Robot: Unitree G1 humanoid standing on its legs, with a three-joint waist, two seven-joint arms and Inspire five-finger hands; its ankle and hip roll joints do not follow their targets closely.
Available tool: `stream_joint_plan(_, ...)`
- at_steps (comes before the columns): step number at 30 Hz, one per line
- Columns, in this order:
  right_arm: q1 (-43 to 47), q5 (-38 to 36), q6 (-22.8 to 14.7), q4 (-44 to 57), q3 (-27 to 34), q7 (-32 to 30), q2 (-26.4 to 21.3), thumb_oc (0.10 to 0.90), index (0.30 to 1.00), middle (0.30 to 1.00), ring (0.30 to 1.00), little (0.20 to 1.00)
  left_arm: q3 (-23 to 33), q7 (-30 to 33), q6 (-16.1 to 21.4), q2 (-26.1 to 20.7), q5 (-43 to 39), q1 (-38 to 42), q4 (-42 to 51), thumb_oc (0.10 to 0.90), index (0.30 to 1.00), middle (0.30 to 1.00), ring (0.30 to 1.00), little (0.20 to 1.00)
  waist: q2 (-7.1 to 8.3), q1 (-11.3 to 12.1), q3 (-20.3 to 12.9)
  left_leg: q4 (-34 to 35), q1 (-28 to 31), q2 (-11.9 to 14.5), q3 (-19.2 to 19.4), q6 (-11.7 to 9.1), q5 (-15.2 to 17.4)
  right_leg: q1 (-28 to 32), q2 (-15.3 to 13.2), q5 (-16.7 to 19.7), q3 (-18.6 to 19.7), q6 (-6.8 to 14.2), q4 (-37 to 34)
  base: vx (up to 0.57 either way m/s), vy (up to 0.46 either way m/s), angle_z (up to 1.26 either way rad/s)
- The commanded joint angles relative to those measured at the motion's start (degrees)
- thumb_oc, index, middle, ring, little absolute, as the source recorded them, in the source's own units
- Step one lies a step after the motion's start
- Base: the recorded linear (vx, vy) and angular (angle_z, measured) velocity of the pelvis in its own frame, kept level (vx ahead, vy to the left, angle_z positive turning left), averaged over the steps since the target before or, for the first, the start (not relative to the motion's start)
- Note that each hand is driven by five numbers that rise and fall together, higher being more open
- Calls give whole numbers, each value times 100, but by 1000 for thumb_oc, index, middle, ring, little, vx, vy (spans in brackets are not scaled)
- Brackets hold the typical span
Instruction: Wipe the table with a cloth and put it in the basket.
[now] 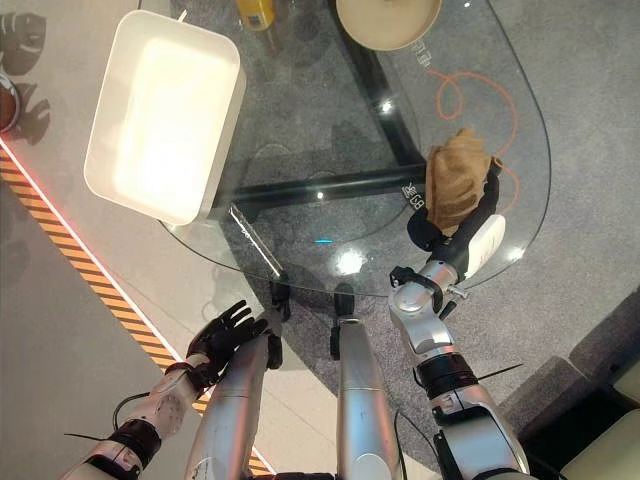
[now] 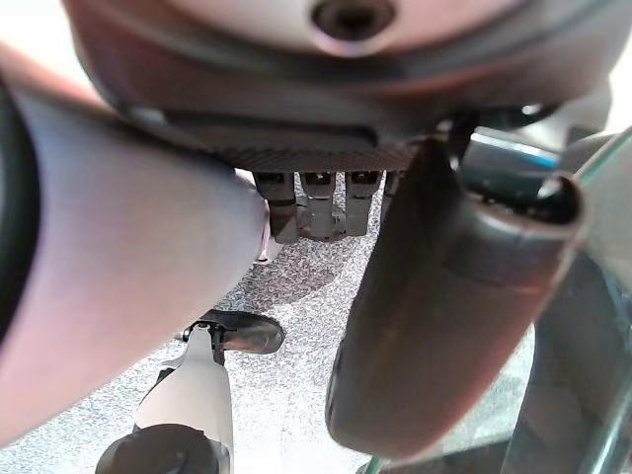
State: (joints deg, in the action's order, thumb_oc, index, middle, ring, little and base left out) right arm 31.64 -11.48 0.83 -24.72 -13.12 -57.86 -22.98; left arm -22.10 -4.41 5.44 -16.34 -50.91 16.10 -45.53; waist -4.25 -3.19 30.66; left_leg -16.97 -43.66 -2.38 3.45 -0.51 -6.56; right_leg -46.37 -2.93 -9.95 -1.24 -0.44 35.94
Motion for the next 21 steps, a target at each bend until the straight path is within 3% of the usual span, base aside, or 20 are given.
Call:
stream_joint_plan(1, 122, -136, -229, 303, 226, -372, -513, 800, 900, 900, 900, 900, -646, -68, -308, 537, -107, -388, 117, 800, 900, 900, 900, 900, 15, -85, -87, -1376, -310, -250, 146, 319, 1214, -30, 226, 867, -142, 41, -948, 0, 0, 0)
stream_joint_plan(21, 363, -811, -209, -450, 248, -677, -564, 800, 900, 900, 900, 900, -859, 78, -231, 353, -153, -307, 397, 800, 900, 900, 900, 900, -30, 39, -87, -1600, -1012, -313, 74, 339, 1204, -749, 210, 1030, -197, 112, -768, 7, -12, 2)
